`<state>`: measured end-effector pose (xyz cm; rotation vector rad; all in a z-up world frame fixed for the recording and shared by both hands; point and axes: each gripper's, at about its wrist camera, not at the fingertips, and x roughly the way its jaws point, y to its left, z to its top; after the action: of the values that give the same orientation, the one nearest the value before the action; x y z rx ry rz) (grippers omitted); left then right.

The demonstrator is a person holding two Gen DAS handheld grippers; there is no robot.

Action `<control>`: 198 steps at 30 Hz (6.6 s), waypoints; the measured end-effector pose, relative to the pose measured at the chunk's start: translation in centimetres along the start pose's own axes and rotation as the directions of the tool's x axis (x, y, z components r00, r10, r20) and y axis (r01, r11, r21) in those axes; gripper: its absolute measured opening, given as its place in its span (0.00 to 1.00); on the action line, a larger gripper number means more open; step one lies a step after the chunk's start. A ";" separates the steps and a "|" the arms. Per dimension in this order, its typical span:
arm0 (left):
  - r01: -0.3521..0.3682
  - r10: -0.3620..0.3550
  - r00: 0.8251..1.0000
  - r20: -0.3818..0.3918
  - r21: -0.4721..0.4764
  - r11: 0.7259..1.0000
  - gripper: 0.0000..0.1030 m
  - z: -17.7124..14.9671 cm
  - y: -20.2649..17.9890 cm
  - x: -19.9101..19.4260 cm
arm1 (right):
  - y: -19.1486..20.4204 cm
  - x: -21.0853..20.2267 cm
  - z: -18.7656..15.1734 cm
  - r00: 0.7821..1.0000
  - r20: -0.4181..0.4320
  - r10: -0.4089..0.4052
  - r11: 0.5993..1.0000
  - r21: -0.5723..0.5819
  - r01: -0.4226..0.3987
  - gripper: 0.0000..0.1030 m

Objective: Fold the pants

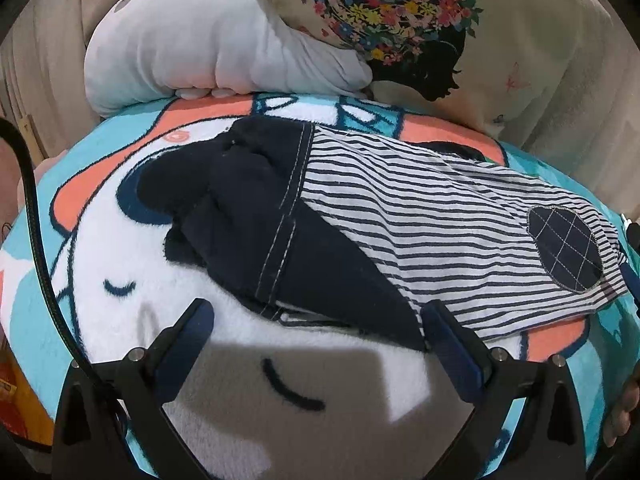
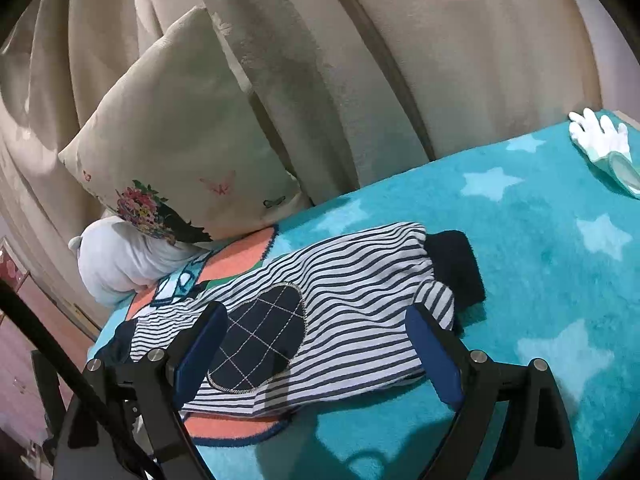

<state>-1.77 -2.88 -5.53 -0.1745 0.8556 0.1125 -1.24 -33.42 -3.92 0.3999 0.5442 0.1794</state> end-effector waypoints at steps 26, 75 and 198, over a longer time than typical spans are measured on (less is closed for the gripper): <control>0.144 -0.145 0.974 0.175 0.016 0.989 0.84 2.3 8.6 -10.1 | 1.1 -6.1 1.8 0.994 -0.105 -0.014 0.968 -0.249 -0.013 0.83; 0.315 -0.329 0.944 -0.013 -0.255 0.914 0.09 7.5 8.1 -2.3 | 1.4 -1.9 2.0 0.974 -0.227 -0.027 0.959 -0.282 -0.039 0.53; 0.189 -0.169 0.979 0.113 -0.189 0.964 0.60 -0.7 13.1 -7.7 | -7.0 11.0 10.8 0.922 -0.380 -0.081 0.980 0.140 0.144 0.65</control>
<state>-9.49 9.61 -1.58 -0.4305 0.7280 0.0362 14.23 -40.28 -3.48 0.4985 0.9606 0.0986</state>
